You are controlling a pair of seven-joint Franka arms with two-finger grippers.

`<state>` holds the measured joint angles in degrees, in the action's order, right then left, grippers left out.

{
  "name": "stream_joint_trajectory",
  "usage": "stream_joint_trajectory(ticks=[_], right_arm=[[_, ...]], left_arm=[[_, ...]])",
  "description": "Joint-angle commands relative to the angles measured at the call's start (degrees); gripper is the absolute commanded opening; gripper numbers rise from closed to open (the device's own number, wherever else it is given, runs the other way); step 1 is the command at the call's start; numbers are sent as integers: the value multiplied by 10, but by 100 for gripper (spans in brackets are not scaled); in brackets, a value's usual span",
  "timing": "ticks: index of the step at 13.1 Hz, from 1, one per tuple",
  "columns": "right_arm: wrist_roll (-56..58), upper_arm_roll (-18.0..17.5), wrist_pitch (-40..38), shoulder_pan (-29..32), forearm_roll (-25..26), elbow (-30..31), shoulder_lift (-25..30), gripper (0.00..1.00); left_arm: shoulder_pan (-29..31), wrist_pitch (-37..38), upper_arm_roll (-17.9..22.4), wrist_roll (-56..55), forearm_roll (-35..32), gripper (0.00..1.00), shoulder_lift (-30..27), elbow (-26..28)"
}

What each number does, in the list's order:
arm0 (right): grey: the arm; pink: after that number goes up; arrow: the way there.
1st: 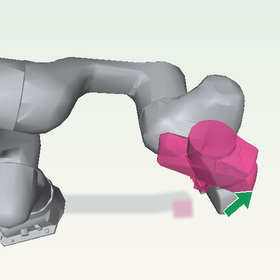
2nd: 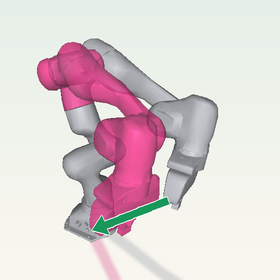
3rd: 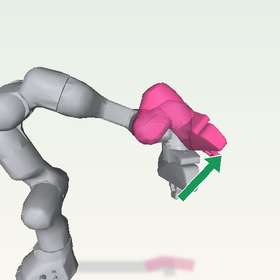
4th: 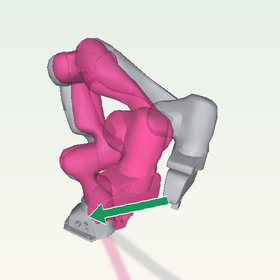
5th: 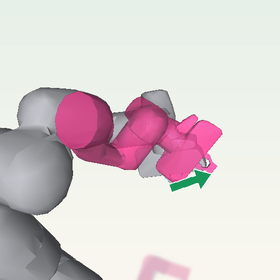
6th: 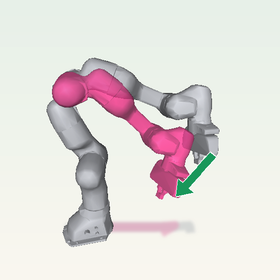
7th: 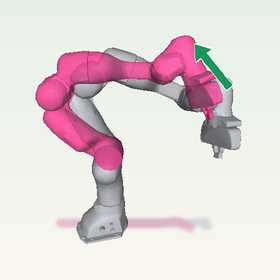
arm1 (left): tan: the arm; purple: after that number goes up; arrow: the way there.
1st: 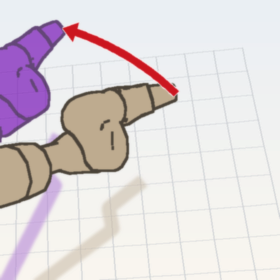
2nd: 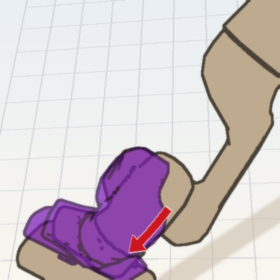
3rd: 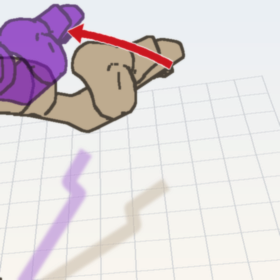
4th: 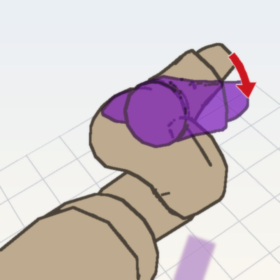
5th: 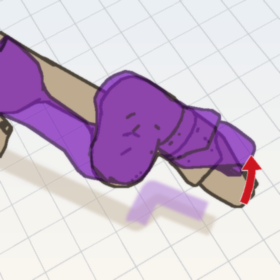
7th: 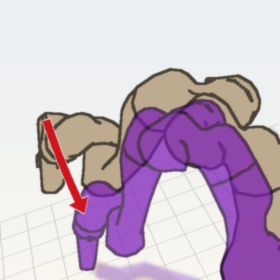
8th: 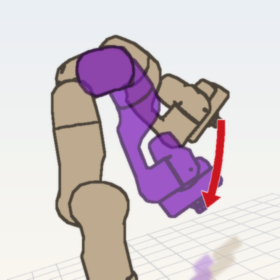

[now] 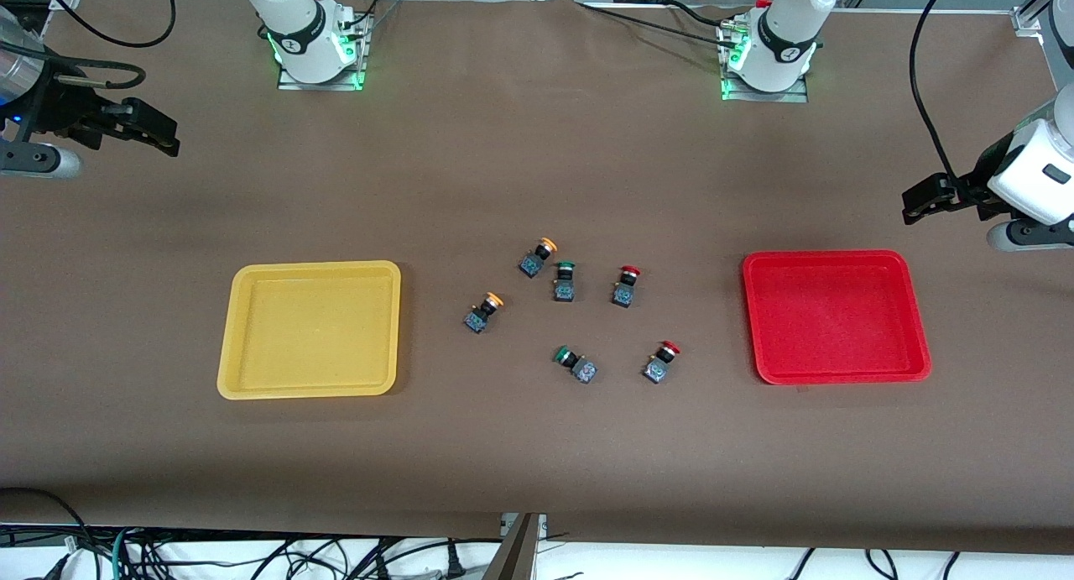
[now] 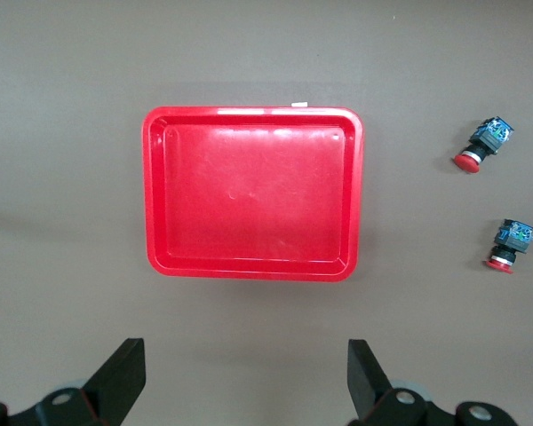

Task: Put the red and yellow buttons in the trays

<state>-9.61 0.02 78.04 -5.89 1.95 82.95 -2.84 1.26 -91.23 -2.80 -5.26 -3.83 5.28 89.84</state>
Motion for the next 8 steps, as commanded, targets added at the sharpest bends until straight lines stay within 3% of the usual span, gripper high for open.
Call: stream_joint_trajectory(ticks=[1,6,8], right_arm=[[9,-1,-6,9,-9,-1,2,100],[8,-2,1,10,-10,-1,-1,100],[8,-3,18,8,-10,-1,-58,100]], left_arm=[[-3,10,1,1,7,100,7,-16],[-49,10,0,-1,21,100,28,-28],[-67,11,0,0,80,100,64,-28]])
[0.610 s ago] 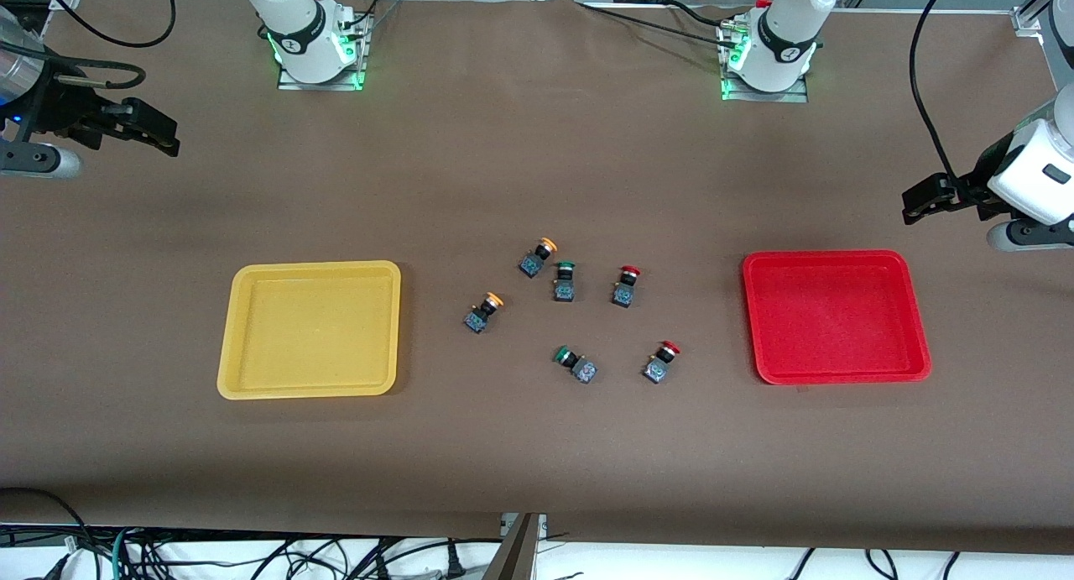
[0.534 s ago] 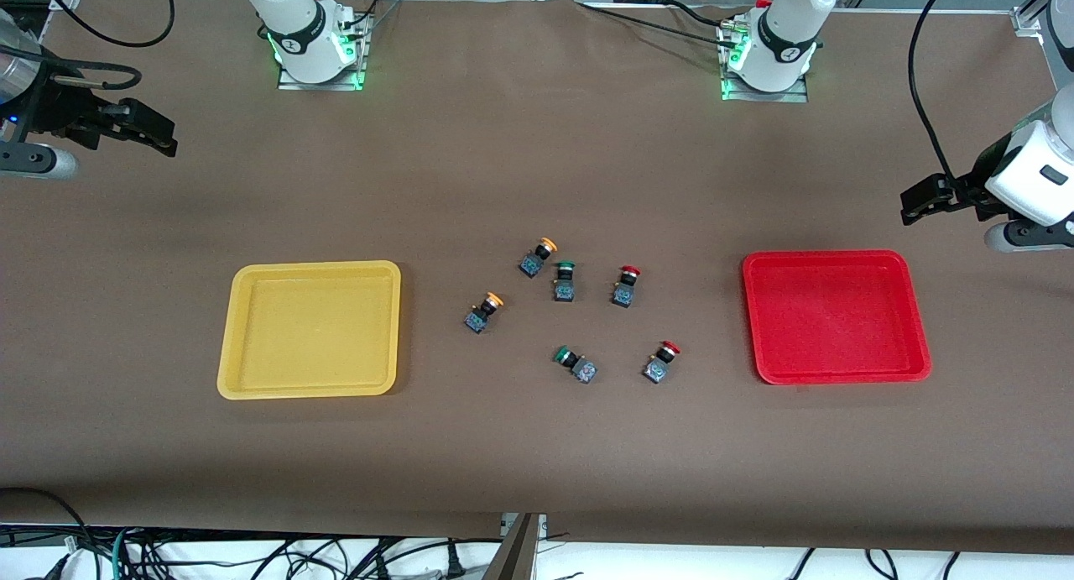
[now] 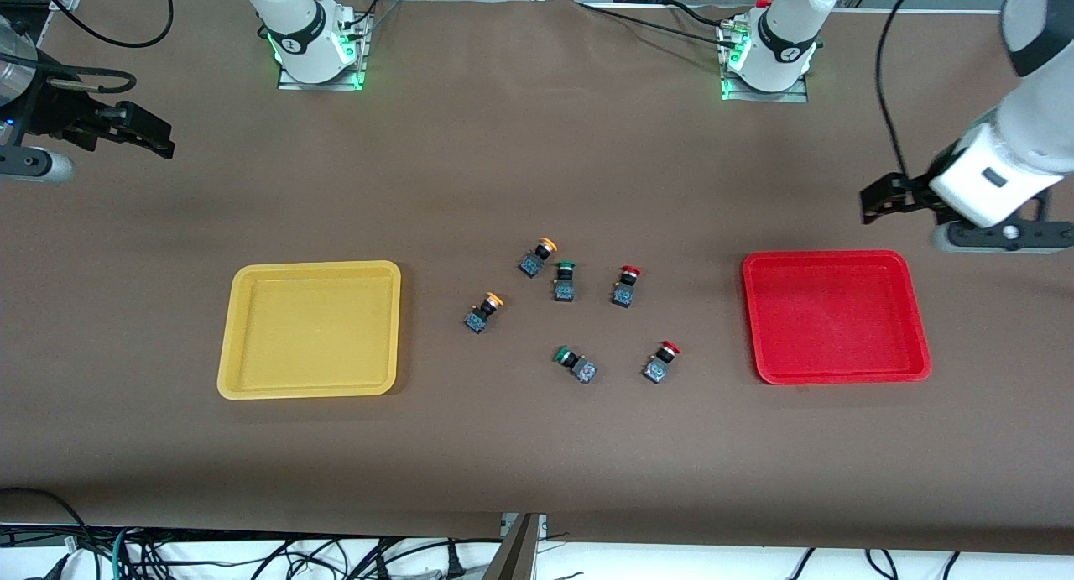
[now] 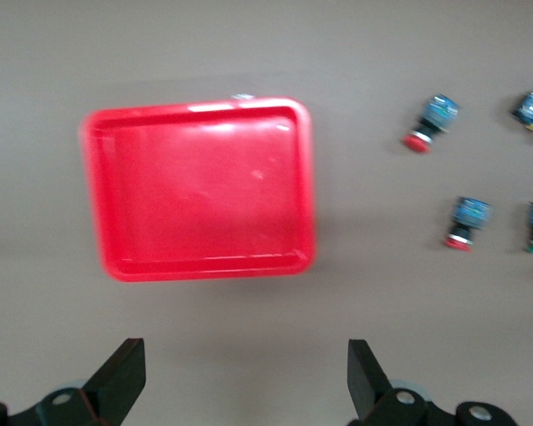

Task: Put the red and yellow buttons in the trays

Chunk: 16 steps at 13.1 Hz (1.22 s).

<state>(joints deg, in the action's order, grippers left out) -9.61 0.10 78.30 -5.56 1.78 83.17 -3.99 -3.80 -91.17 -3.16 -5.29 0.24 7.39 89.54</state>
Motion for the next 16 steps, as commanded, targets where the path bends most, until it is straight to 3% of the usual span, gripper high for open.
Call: stream_joint_trajectory(ticks=[1,4,6,10,14,16], right_arm=[[9,-4,33,5,-9,-3,-79,100],[-62,-14,165,-33,-68,-3,-161,100],[-174,-15,233,-62,-75,-2,-220,100],[-418,-14,379,-159,-75,-3,-319,100],[-540,-15,481,-218,-74,-3,-383,100],[-570,-14,520,-233,-75,-3,-402,100]], left_arm=[[-37,10,3,0,63,100,60,-25],[-120,-55,4,0,75,100,167,-47],[-167,-156,4,-10,78,100,225,-46],[-209,-262,4,-10,72,100,317,-36],[-230,-426,4,-10,68,100,328,67],[-234,-452,5,-9,68,100,328,84]])
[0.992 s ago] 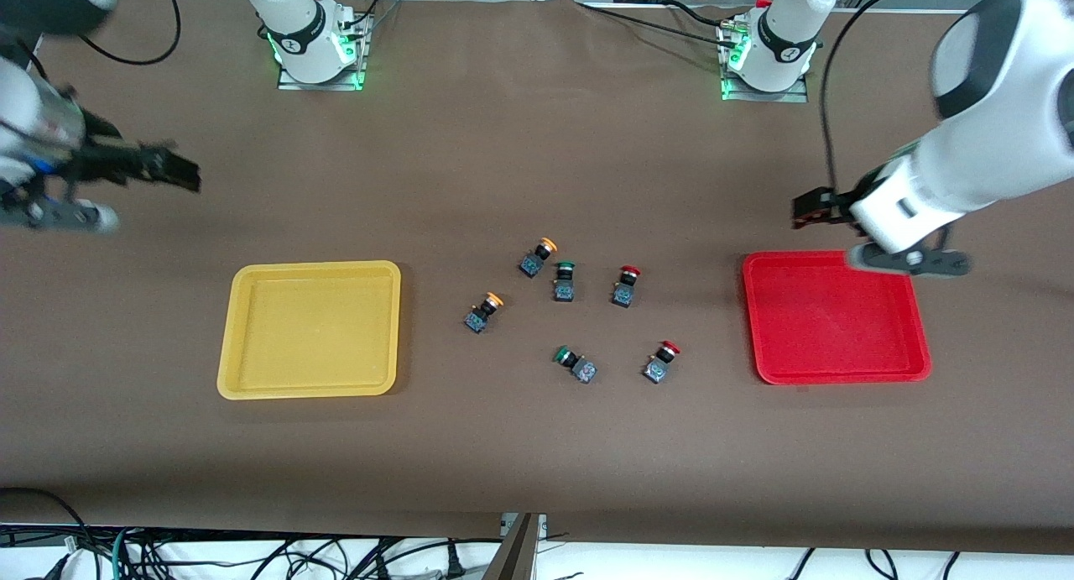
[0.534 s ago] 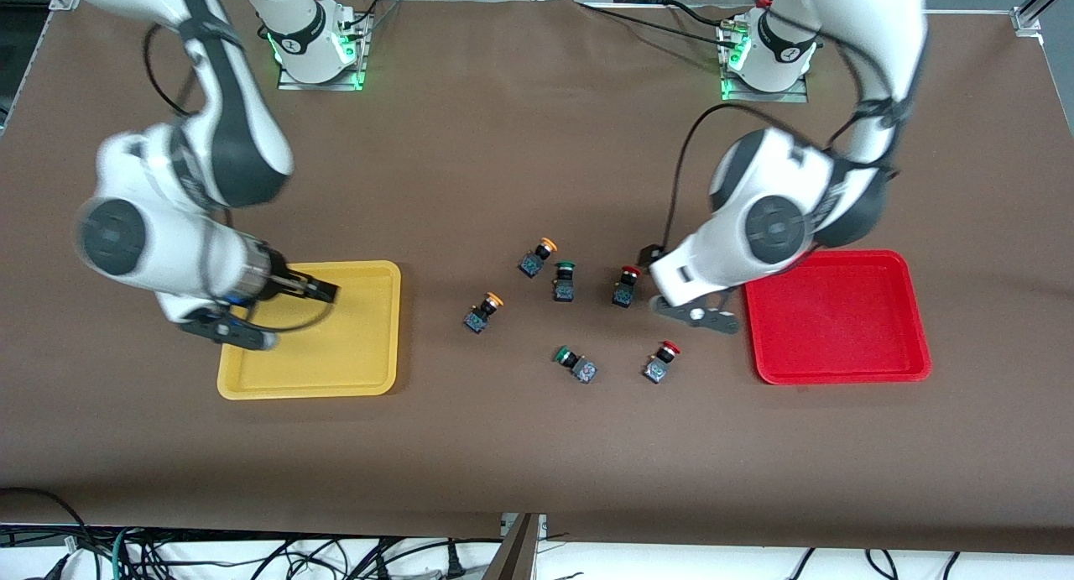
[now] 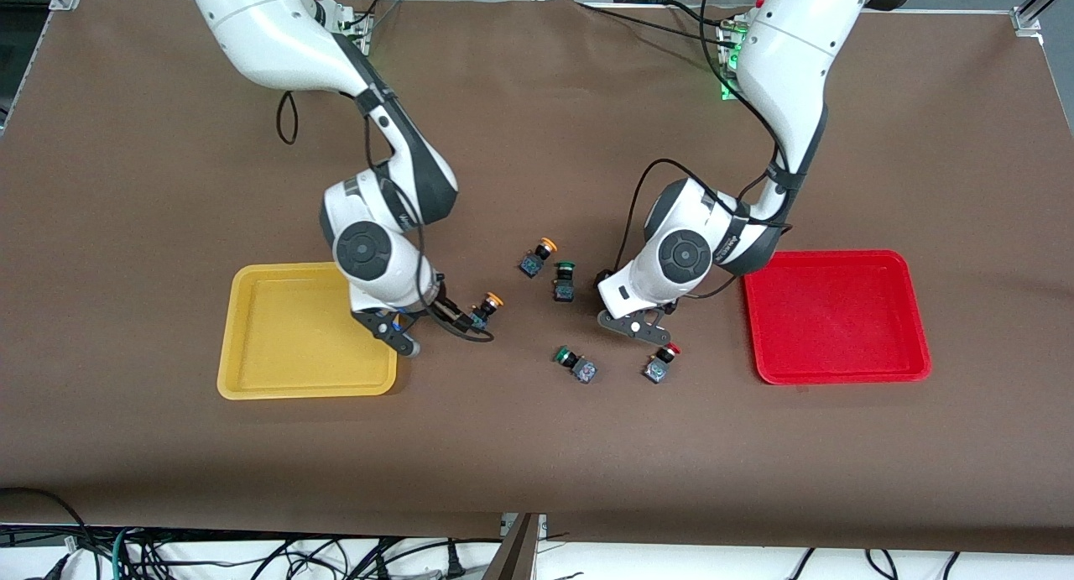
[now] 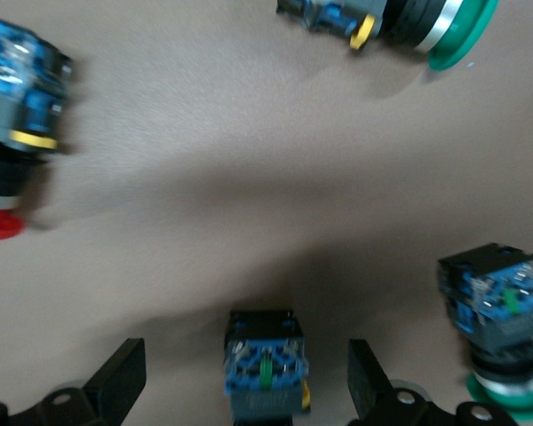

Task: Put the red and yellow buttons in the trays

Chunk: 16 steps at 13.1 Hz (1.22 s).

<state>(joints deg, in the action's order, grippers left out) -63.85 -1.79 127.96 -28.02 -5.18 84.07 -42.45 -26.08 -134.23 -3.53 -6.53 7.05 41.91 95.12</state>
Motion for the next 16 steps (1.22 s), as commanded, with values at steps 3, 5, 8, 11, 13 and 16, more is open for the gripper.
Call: stream_joint_trajectory(ticks=[3,5,8,11,13,16], right_arm=[[-61,4,74,-26,-4,-12,-43,100],[-71,5,91,-34,-3,-12,-57,97],[-58,5,92,-42,5,-12,-67,0],[2,9,61,-28,16,-13,-48,0],[123,7,-72,31,11,-40,-2,0],[321,11,-192,109,18,-58,19,0]], left_arm=[[-10,-17,8,10,-1,5,-24,28],[-10,5,9,11,-1,0,-38,25],[-2,84,12,15,-1,0,-66,21],[48,198,15,100,-1,0,-121,5],[100,267,13,216,-1,0,-140,-4],[189,301,13,460,-1,0,-143,-2]])
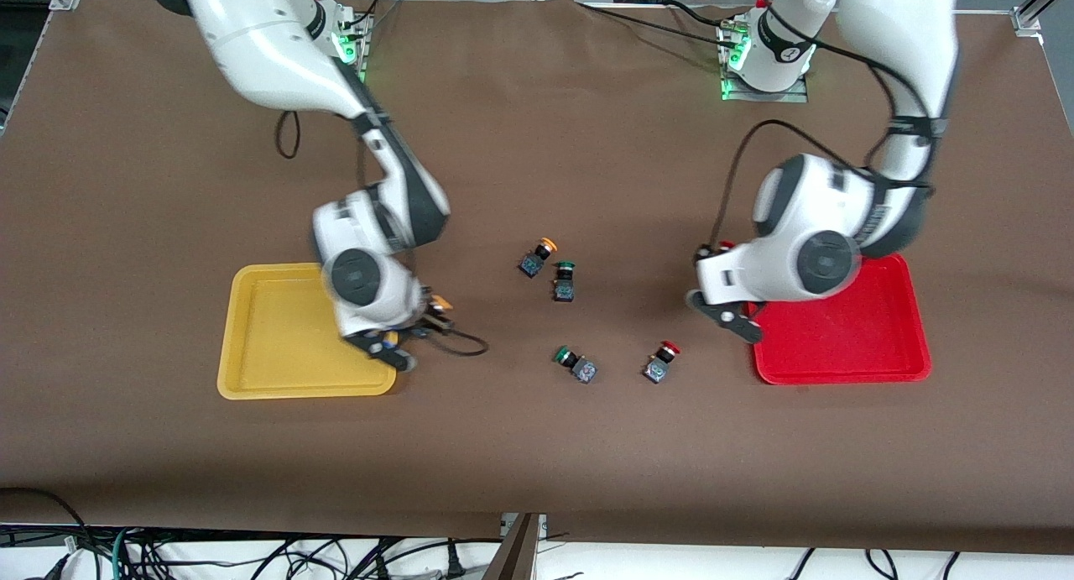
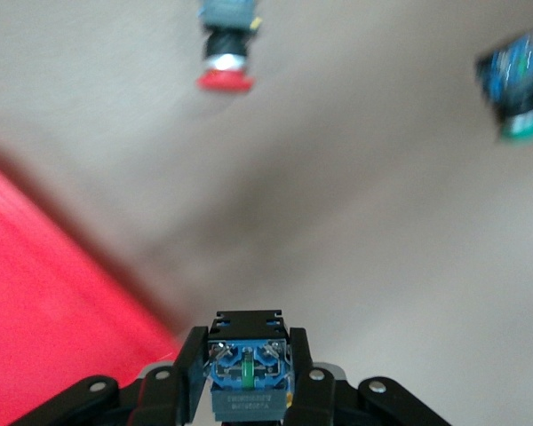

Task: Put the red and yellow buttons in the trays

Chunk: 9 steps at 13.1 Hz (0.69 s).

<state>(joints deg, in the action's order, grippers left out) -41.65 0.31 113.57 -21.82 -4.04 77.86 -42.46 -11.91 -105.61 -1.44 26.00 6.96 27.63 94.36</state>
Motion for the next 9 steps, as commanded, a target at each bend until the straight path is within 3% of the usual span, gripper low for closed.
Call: stream_joint_trajectory(ticks=[1,3,5,6,7,8,9], right_arm=[[150,-8,-64,74,9,8,19,0],[235,0,-71,122,9,38,12,0],[295,0,-46,164,9,63,-2,0],[319,0,-40,175,9,71,-3,0],[337,1,-30,185,10,81,-5,0],[345,1,-22,196,10,87,-8,9],[345,0,-23,198,9,85,-8,87]], left_arm=[[72,11,-8,210,0,0,8,13],[98,8,-6,311,-3,0,33,19],[114,-55,-7,371,-48,0,34,61],[118,-84,-7,381,-49,7,27,88],[118,-103,-10,382,-49,69,16,106],[117,-100,-14,377,-49,100,7,104],[112,-86,-17,362,-42,100,0,94]])
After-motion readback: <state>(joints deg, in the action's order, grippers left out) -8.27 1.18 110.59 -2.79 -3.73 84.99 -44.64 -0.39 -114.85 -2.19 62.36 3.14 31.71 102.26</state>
